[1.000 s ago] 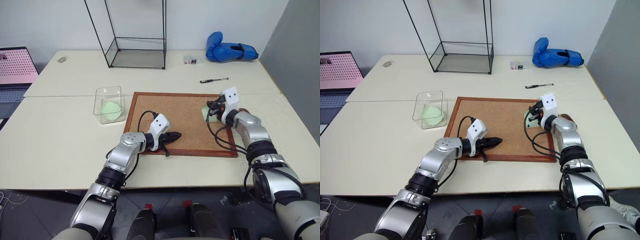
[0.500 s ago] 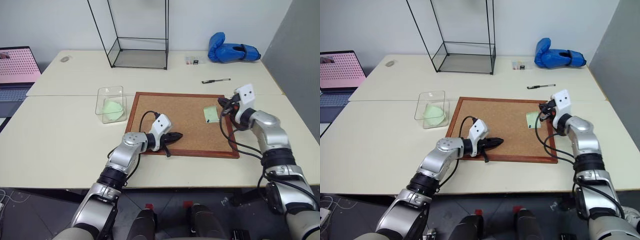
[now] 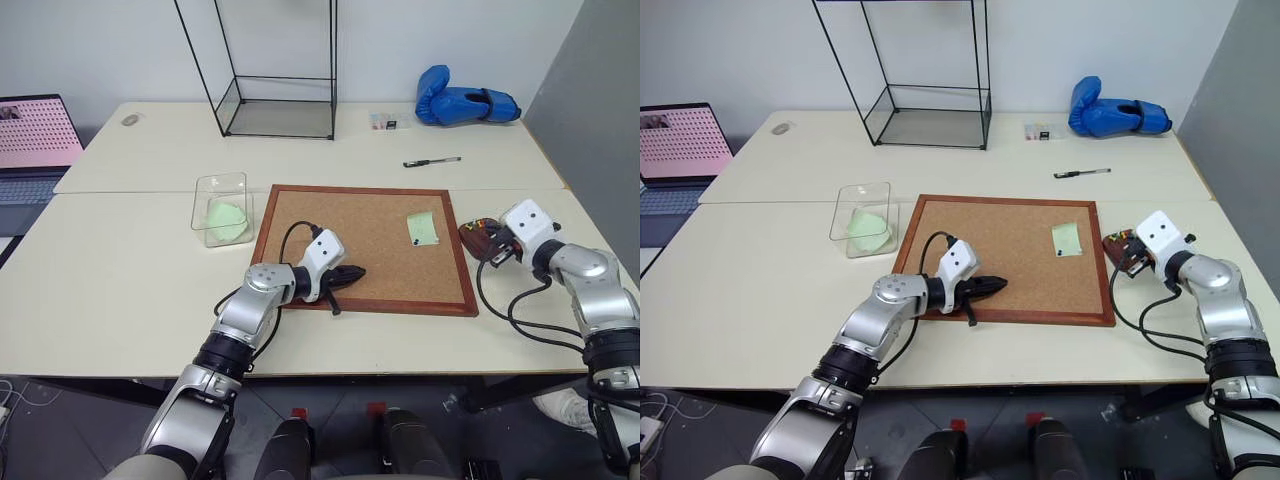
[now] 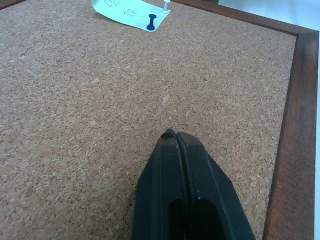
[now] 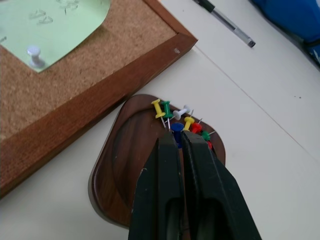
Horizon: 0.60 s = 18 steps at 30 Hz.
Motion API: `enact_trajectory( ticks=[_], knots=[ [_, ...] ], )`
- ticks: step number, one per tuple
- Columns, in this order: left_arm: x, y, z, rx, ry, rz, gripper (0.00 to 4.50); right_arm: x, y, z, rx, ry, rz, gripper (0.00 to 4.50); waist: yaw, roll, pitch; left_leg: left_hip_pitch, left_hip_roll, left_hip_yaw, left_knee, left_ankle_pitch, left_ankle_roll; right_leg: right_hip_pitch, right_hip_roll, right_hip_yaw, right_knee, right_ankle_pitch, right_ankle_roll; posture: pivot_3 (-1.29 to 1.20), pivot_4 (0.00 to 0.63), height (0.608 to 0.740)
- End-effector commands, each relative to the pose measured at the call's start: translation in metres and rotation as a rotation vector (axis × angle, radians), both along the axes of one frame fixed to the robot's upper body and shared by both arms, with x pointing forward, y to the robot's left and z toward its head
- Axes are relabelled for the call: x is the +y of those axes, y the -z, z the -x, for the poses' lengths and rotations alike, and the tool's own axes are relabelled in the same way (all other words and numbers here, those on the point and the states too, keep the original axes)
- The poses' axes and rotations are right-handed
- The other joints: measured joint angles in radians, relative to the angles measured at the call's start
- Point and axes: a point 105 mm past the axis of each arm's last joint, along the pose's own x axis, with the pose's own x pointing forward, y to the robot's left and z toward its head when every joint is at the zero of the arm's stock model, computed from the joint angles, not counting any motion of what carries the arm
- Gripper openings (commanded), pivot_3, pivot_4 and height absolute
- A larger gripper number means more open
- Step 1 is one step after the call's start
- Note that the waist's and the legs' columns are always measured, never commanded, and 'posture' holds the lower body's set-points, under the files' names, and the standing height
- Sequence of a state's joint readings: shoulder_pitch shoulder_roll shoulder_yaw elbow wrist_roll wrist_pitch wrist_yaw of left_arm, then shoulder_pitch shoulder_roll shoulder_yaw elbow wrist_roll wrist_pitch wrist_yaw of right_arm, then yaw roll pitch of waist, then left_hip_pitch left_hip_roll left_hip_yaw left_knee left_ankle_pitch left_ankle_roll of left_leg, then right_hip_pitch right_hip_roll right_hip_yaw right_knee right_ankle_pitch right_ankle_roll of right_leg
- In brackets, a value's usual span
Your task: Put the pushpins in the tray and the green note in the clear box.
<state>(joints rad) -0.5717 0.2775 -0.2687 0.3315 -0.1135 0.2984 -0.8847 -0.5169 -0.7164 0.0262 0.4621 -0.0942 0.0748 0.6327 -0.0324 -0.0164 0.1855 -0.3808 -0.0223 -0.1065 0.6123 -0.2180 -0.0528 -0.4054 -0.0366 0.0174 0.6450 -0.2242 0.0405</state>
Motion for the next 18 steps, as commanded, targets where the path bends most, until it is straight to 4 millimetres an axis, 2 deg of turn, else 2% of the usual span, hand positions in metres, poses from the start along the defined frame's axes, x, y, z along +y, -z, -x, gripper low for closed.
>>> enact_trajectory(
  ticks=[1, 8, 15, 16, 18],
  knots=[
    [-0.001, 0.024, 0.009, 0.087, 0.017, -0.048, 0.0, -0.004, -0.005, -0.006, -0.028, 0.015, 0.045, 0.62, 0.0, 0.0, 0.0, 0.0, 0.0, 0.0, 0.0, 0.0, 0.0, 0.0, 0.0, 0.0, 0.0, 0.0, 0.0, 0.0, 0.15, 0.74],
    [0.0, 0.024, 0.007, 0.083, 0.008, -0.047, 0.0, -0.009, -0.005, -0.012, -0.034, 0.041, 0.072, 1.94, 0.0, 0.0, 0.0, 0.0, 0.0, 0.0, 0.001, 0.0, 0.0, 0.001, 0.0, 0.0, 0.0, 0.0, 0.0, 0.0, 0.15, 0.74],
    [0.001, 0.024, 0.007, 0.082, 0.005, -0.047, 0.0, -0.014, -0.025, -0.01, -0.064, 0.057, -0.032, 3.38, 0.0, 0.0, 0.0, 0.0, 0.0, 0.0, 0.001, 0.0, 0.0, 0.001, 0.0, 0.0, 0.0, 0.0, 0.0, 0.0, 0.15, 0.74],
    [0.001, 0.024, 0.006, 0.082, 0.005, -0.047, 0.0, -0.013, -0.027, -0.008, -0.058, 0.05, -0.067, 3.54, 0.0, 0.0, 0.0, 0.0, 0.0, 0.0, 0.001, 0.0, 0.0, 0.001, 0.0, 0.0, 0.0, 0.0, 0.0, 0.0, 0.15, 0.74],
    [0.001, 0.024, 0.006, 0.082, 0.005, -0.047, 0.0, -0.007, -0.032, -0.005, -0.042, 0.026, -0.151, 3.54, 0.0, 0.0, 0.0, 0.0, 0.0, 0.0, 0.001, 0.0, 0.0, 0.001, 0.0, 0.0, 0.0, 0.0, 0.0, 0.0, 0.15, 0.74]
  ],
)
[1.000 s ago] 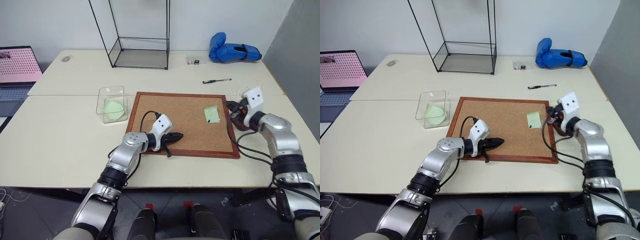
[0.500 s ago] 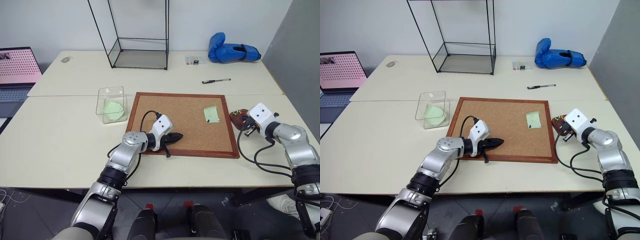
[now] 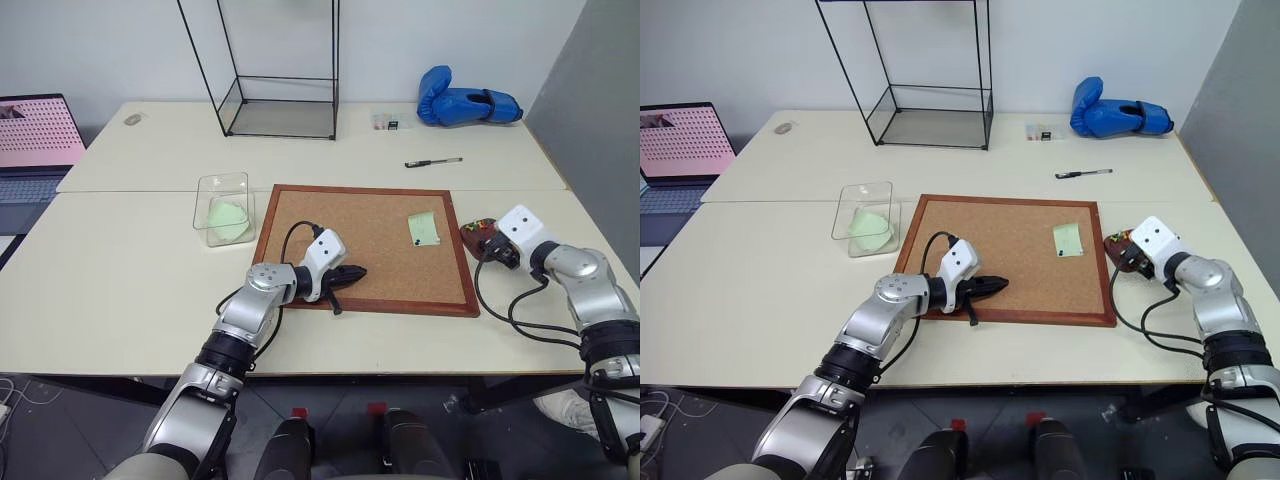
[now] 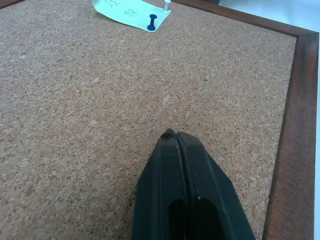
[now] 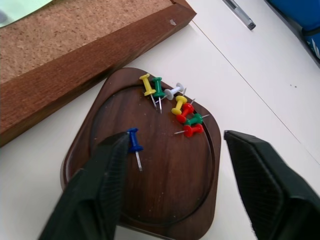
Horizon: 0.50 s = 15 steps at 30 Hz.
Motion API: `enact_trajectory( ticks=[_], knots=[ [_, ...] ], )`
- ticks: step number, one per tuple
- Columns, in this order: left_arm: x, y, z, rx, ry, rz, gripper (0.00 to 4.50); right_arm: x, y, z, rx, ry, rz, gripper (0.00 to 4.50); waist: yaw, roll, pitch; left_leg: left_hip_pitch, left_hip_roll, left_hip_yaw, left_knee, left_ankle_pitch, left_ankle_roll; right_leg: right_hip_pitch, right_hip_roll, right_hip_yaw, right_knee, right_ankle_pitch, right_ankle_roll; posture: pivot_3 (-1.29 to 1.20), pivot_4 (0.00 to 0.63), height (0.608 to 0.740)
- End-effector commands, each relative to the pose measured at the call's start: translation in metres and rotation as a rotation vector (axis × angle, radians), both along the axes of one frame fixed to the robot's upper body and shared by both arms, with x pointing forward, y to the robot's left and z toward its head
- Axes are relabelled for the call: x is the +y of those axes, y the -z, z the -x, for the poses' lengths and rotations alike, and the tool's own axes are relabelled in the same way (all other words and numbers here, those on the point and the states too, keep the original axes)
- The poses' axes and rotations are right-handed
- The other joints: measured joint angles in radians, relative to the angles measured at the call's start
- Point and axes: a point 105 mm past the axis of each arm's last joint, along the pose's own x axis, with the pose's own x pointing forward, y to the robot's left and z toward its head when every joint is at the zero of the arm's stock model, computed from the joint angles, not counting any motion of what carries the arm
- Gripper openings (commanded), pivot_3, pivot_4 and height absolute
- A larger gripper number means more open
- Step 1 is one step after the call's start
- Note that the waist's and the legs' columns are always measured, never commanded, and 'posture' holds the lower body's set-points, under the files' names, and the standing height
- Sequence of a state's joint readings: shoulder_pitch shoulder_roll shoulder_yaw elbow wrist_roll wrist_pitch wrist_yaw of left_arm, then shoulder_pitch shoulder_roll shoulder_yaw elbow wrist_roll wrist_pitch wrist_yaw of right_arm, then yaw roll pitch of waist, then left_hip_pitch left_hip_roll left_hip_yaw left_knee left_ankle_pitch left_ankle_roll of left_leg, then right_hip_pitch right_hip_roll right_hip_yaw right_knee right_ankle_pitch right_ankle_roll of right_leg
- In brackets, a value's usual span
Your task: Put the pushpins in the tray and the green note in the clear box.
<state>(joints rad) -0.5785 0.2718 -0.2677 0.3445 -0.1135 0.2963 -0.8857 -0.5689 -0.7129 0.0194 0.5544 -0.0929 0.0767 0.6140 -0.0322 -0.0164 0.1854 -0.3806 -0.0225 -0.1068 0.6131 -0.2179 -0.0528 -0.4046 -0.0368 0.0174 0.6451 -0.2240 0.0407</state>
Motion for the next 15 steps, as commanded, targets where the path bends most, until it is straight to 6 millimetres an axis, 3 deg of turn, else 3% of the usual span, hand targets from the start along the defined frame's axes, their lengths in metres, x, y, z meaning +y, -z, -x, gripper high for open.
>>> enact_trajectory(
  ticks=[1, 10, 15],
  knots=[
    [0.002, 0.024, 0.007, 0.078, 0.006, -0.05, 0.0, 0.013, -0.033, 0.004, -0.047, -0.056, -0.196, 3.54, 0.0, 0.0, 0.0, 0.0, 0.0, 0.0, 0.0, 0.0, 0.0, 0.0, 0.0, 0.0, 0.0, 0.0, 0.0, 0.0, 0.15, 0.74],
    [-0.002, 0.023, 0.007, 0.075, 0.02, -0.046, 0.0, 0.06, -0.029, 0.004, -0.058, -0.092, -0.535, 3.54, 0.0, 0.0, 0.0, 0.0, 0.0, -0.001, 0.001, 0.0, 0.0, 0.001, 0.0, 0.0, 0.0, 0.0, 0.001, 0.0, 0.15, 0.74],
    [-0.002, 0.021, 0.005, 0.069, 0.021, -0.045, 0.0, 0.073, -0.012, 0.001, -0.049, -0.085, -0.549, 3.54, 0.002, 0.0, -0.001, 0.0, 0.0, -0.001, 0.001, 0.0, 0.0, 0.0, 0.0, -0.001, 0.0, 0.0, 0.001, 0.0, 0.15, 0.74]
  ],
)
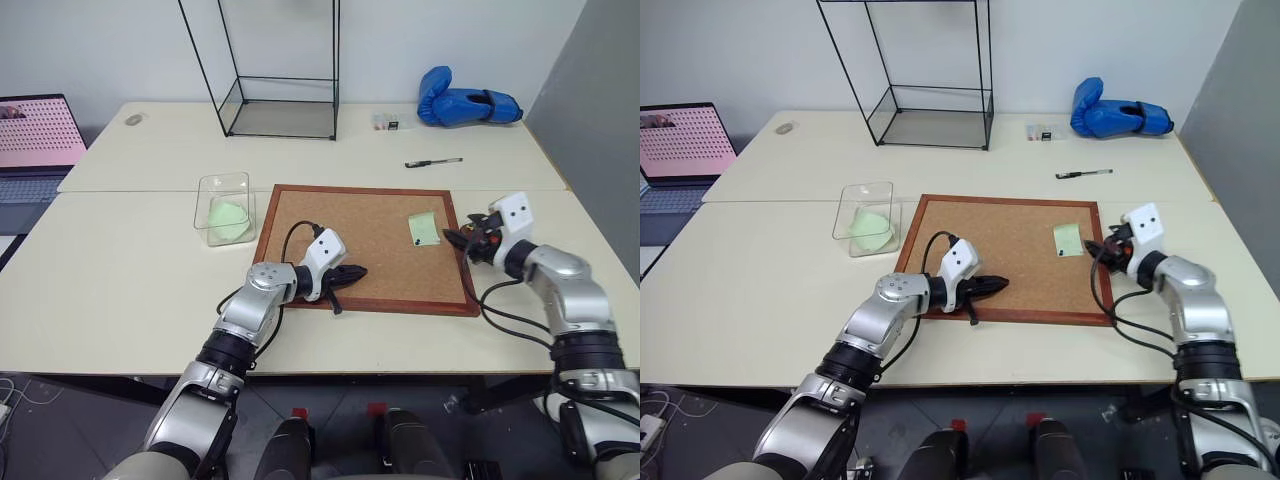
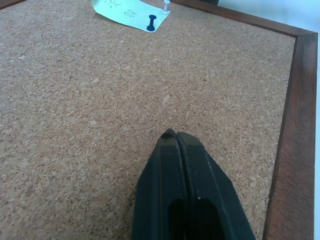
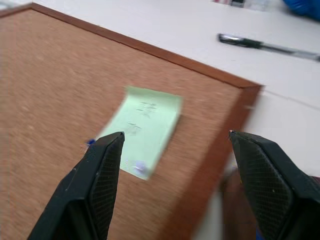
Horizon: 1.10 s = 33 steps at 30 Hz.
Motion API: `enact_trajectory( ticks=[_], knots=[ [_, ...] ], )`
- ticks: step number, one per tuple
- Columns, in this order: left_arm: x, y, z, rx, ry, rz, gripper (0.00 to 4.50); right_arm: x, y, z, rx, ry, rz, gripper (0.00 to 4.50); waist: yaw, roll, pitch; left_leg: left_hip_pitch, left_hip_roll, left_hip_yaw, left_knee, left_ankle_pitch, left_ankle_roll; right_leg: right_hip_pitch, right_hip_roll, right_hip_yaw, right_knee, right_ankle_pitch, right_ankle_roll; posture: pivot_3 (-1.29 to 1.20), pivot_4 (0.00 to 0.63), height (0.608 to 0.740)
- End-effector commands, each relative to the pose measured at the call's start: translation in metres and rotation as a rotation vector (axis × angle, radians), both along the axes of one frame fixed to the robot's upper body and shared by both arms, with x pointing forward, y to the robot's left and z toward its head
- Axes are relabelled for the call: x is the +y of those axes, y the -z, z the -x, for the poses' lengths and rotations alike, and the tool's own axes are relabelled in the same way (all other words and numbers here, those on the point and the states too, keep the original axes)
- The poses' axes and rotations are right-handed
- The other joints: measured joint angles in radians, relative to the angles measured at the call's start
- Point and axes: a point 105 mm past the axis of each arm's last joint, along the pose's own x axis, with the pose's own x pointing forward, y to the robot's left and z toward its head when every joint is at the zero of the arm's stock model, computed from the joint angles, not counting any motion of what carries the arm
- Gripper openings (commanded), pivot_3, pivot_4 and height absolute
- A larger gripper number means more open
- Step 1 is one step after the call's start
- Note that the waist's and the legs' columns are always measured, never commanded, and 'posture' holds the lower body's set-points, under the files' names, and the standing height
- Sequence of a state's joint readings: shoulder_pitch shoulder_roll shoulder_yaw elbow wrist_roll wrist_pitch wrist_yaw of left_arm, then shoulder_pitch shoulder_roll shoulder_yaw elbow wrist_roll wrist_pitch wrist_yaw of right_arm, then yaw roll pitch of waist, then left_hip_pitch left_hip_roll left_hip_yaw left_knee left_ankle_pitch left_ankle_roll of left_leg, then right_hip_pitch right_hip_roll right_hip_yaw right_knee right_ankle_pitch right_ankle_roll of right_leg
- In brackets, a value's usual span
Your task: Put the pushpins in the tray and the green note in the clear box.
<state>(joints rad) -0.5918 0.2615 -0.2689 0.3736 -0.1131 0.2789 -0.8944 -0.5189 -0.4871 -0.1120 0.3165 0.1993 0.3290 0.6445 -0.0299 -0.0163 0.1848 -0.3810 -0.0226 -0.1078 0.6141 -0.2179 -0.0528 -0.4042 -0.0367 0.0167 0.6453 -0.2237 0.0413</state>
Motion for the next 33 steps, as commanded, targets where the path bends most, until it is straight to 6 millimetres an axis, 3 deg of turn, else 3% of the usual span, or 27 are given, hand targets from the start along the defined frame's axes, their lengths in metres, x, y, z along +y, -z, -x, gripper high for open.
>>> enact_trajectory(
  ticks=[1, 7, 16, 24, 27, 33],
  knots=[
    [0.001, 0.021, 0.006, 0.066, 0.008, -0.051, 0.0, 0.004, -0.003, -0.004, -0.05, 0.021, -0.005, 3.54, 0.0, 0.0, 0.0, 0.0, 0.0, 0.0, 0.0, 0.0, 0.0, 0.0, 0.0, 0.0, 0.0, 0.0, 0.0, 0.0, 0.15, 0.74],
    [0.003, 0.02, 0.005, 0.063, 0.001, -0.051, 0.0, 0.004, 0.007, -0.008, -0.031, 0.026, 0.006, 3.54, 0.0, 0.0, 0.0, 0.0, 0.0, 0.0, 0.0, 0.0, 0.0, 0.0, 0.0, 0.0, 0.0, 0.0, 0.0, 0.0, 0.15, 0.74],
    [0.006, 0.021, 0.004, 0.064, -0.009, -0.052, 0.0, 0.007, 0.017, -0.006, -0.001, 0.008, 0.011, 1.91, -0.001, 0.0, 0.0, 0.0, 0.0, 0.0, 0.0, 0.0, 0.0, 0.0, 0.0, 0.0, 0.0, 0.0, 0.0, 0.0, 0.15, 0.74],
    [0.006, 0.021, 0.004, 0.064, -0.007, -0.054, 0.0, 0.008, 0.014, -0.003, -0.011, -0.003, -0.01, 0.32, -0.001, 0.0, 0.0, 0.0, 0.0, 0.0, 0.0, 0.0, 0.0, 0.0, 0.0, 0.0, 0.0, 0.0, 0.0, 0.0, 0.15, 0.74],
    [0.006, 0.021, 0.004, 0.063, -0.007, -0.056, 0.0, 0.009, 0.007, -0.002, -0.031, -0.011, -0.038, 0.04, -0.001, 0.0, 0.0, 0.0, 0.0, 0.0, 0.0, 0.0, 0.0, 0.0, 0.0, 0.0, 0.0, 0.0, 0.0, 0.0, 0.15, 0.74],
    [0.007, 0.023, 0.003, 0.067, -0.016, -0.066, 0.0, 0.013, -0.009, 0.002, -0.076, -0.046, -0.1, 0.04, 0.0, 0.0, 0.0, 0.0, 0.0, 0.0, 0.0, 0.0, 0.0, 0.0, 0.0, 0.0, 0.0, 0.0, 0.0, 0.0, 0.15, 0.74]
  ],
)
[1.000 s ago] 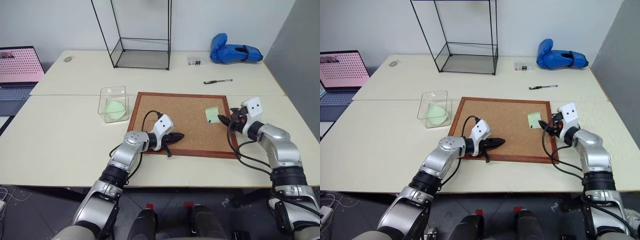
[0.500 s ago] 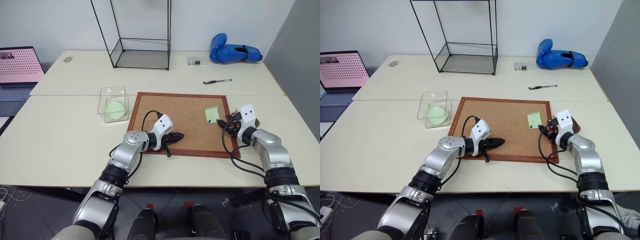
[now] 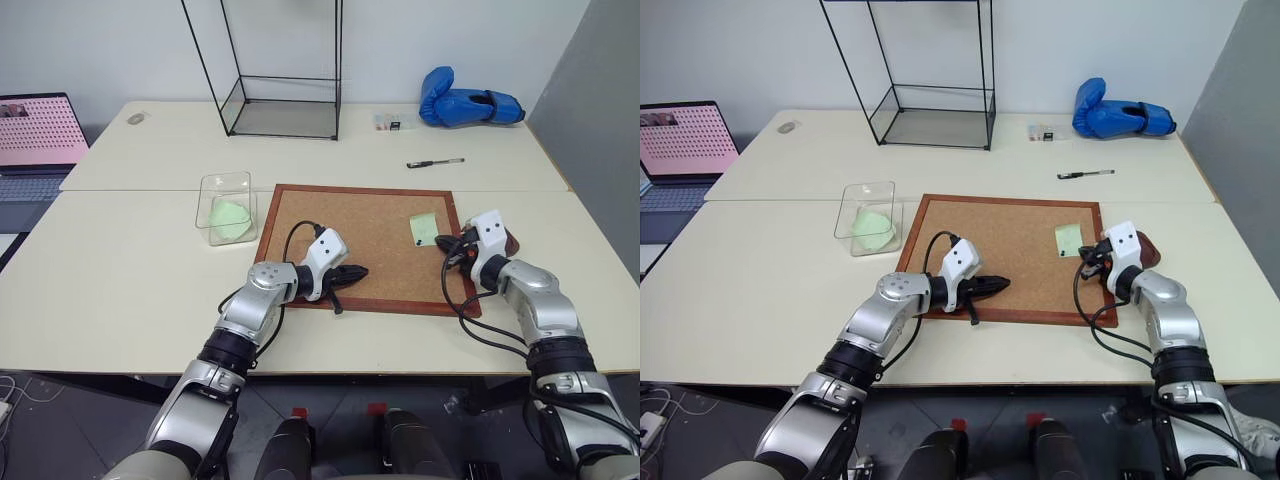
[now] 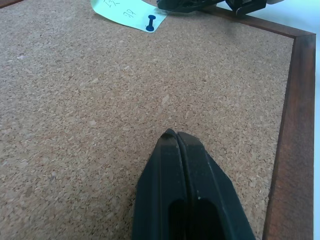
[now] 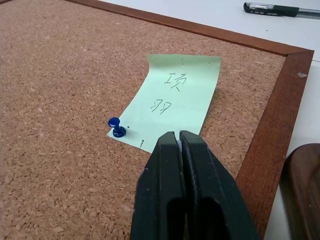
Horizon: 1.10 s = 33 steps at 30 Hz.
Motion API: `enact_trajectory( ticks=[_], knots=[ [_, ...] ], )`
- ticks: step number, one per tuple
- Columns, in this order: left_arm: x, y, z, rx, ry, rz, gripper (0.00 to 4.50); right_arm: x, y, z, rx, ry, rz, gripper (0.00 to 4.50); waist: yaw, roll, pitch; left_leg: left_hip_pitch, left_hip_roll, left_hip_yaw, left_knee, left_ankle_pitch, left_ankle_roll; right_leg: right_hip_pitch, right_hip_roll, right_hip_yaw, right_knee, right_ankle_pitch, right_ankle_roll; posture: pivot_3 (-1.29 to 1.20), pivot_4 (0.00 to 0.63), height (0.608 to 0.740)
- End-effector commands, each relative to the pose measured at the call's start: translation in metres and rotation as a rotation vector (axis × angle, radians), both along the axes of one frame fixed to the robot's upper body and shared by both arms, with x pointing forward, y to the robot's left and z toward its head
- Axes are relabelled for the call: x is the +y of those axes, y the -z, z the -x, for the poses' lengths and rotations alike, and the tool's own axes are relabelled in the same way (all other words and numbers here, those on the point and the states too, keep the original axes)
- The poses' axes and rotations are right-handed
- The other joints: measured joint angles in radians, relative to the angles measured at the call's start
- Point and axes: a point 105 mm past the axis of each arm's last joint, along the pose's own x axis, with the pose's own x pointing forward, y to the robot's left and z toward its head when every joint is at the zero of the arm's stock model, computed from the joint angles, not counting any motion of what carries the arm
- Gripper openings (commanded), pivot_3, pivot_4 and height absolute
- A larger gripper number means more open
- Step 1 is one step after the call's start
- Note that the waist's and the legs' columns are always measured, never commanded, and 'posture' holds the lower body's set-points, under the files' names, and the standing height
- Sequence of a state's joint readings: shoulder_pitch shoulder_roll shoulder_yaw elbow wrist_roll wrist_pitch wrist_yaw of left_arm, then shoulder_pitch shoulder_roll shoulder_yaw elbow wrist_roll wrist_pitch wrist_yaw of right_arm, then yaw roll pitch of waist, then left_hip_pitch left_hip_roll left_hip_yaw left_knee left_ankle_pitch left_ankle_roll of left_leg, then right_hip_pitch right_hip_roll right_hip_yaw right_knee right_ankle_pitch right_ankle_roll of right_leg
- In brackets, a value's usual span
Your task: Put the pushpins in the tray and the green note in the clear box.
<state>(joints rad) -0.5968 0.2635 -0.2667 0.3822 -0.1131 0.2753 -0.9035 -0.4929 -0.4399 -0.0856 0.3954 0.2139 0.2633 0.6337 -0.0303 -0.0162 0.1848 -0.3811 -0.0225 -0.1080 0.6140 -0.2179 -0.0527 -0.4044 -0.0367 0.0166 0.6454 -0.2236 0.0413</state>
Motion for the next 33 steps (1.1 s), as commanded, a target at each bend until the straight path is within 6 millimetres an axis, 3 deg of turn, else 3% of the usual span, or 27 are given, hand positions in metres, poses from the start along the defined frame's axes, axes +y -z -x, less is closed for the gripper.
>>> enact_trajectory(
  ticks=[1, 7, 15, 24, 32, 33],
  knots=[
    [0.006, 0.023, 0.003, 0.066, -0.021, -0.067, 0.0, 0.004, -0.039, 0.001, -0.13, -0.034, -0.063, 0.04, 0.0, 0.0, 0.0, 0.0, 0.0, 0.0, 0.0, 0.0, 0.0, 0.0, 0.0, 0.0, 0.0, 0.0, 0.0, 0.0, 0.15, 0.74],
    [0.007, 0.024, 0.003, 0.069, -0.02, -0.077, 0.0, 0.004, -0.053, 0.001, -0.164, -0.032, -0.105, 0.04, -0.001, 0.0, 0.0, 0.0, 0.0, 0.0, 0.0, 0.0, 0.0, 0.0, 0.0, 0.0, 0.0, 0.0, 0.0, 0.0, 0.15, 0.74],
    [0.006, 0.026, 0.005, 0.073, -0.014, -0.08, 0.0, -0.023, -0.063, 0.004, -0.184, 0.034, -0.069, 0.04, -0.001, 0.0, 0.0, 0.0, 0.0, 0.0, 0.0, 0.0, 0.0, 0.0, 0.0, 0.0, 0.0, 0.0, 0.0, 0.0, 0.15, 0.74],
    [0.003, 0.027, 0.006, 0.073, -0.008, -0.077, 0.0, -0.082, -0.036, -0.002, -0.152, 0.201, 0.37, 0.04, -0.001, 0.0, 0.0, 0.0, 0.0, 0.001, 0.0, 0.0, 0.0, 0.0, 0.0, 0.0, 0.0, 0.0, 0.0, 0.0, 0.15, 0.74],
    [0.005, 0.027, 0.007, 0.07, -0.009, -0.08, 0.0, -0.091, -0.023, -0.005, -0.115, 0.233, 0.428, 0.04, -0.001, 0.0, 0.0, 0.001, 0.0, 0.001, 0.0, 0.0, 0.0, 0.0, 0.0, 0.001, 0.0, 0.0, 0.001, 0.0, 0.15, 0.74],
    [0.004, 0.027, 0.007, 0.068, -0.008, -0.081, 0.0, -0.092, -0.022, -0.005, -0.111, 0.235, 0.43, 0.24, -0.001, 0.0, 0.0, 0.001, 0.0, 0.001, 0.0, 0.0, 0.0, 0.0, 0.0, 0.001, 0.0, 0.0, 0.0, 0.0, 0.15, 0.74]
  ],
)
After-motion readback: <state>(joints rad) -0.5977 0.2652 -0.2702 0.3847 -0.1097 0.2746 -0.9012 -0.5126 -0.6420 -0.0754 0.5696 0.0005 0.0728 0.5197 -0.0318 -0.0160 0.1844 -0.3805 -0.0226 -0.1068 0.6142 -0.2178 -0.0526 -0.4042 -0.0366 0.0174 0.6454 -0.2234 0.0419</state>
